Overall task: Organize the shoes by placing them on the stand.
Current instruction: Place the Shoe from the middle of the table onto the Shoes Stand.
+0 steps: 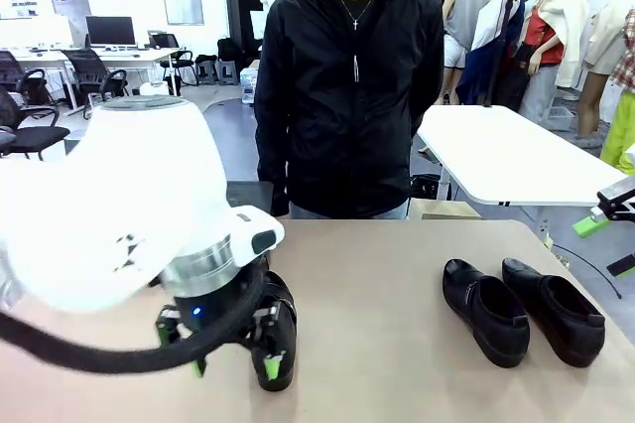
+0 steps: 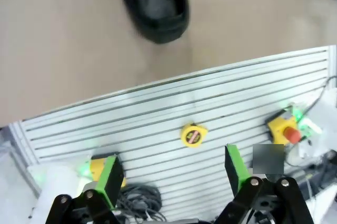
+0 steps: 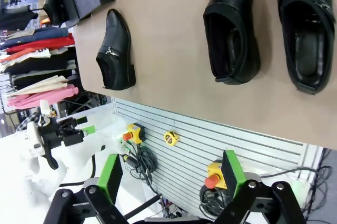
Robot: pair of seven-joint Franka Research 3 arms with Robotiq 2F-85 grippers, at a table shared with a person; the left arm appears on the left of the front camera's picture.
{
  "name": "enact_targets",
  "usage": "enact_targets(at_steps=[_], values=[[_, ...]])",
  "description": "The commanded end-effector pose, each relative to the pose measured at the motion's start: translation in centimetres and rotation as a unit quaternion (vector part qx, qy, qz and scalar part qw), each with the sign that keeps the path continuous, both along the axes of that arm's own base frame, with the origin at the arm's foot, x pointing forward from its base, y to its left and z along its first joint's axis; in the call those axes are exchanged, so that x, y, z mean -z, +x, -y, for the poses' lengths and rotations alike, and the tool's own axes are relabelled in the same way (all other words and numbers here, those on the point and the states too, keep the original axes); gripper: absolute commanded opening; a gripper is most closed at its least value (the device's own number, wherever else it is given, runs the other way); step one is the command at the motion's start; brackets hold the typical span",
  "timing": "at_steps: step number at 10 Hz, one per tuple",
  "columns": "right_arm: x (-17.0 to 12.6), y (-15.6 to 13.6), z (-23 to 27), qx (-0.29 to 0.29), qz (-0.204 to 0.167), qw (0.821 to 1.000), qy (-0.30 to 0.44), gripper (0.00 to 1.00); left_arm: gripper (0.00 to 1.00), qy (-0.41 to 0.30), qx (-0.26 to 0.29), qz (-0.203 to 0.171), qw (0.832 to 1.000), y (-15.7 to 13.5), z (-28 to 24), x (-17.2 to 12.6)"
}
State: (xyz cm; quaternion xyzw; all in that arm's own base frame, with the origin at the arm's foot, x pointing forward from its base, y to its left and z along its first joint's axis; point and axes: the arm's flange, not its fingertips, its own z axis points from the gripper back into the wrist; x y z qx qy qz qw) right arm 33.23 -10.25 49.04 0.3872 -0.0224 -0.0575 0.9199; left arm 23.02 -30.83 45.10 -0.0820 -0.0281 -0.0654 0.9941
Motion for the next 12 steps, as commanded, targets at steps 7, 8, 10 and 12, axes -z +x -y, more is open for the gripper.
enact_targets(at_steps=[7,8,10,12], values=[[-0.2,0.0,0.1,0.000,-0.005,1.000,-0.001,1.00,1.00,0.077,0.002,-0.018,0.997,4.5,1.3,-0.1],[-0.2,0.0,0.1,0.000,-0.005,1.000,-0.001,1.00,1.00,0.096,-0.047,-0.026,0.994,7.8,2.1,0.7],[-0.2,0.0,0.1,0.000,-0.005,1.000,-0.001,1.00,1.00,0.059,0.010,-0.059,0.996,12.8,3.2,3.2],[-0.2,0.0,0.1,0.000,-0.005,1.000,-0.001,1.00,1.00,0.077,-0.032,-0.073,0.994,14.8,3.2,5.5]])
